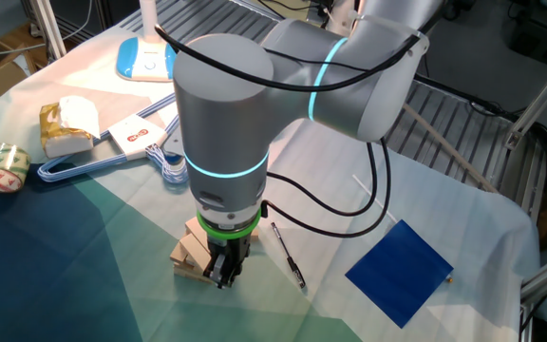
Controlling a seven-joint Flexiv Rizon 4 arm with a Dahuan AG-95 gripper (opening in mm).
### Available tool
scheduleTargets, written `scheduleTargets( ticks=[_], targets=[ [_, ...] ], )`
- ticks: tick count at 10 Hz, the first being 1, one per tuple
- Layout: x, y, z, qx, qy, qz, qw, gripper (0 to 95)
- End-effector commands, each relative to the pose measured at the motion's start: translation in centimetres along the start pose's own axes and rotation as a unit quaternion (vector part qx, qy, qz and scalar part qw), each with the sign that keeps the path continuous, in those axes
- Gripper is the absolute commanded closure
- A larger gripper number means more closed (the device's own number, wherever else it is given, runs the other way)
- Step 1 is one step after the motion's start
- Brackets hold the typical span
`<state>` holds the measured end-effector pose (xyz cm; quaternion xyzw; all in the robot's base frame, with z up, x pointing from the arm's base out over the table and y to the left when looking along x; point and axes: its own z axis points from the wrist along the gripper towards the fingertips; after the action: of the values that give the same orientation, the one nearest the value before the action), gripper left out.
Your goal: Play Jenga
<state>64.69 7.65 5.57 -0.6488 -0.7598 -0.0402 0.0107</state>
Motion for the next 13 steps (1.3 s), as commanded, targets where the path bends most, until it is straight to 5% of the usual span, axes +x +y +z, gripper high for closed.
scheduleTargets(
  ticks=[1,13],
  targets=[
    [0.08,0.04,0.06,0.000,0.001,-0.001,1.0000,95.0],
    [1.07,-0.08,0.11,0.003,0.004,0.001,1.0000,95.0]
  ],
)
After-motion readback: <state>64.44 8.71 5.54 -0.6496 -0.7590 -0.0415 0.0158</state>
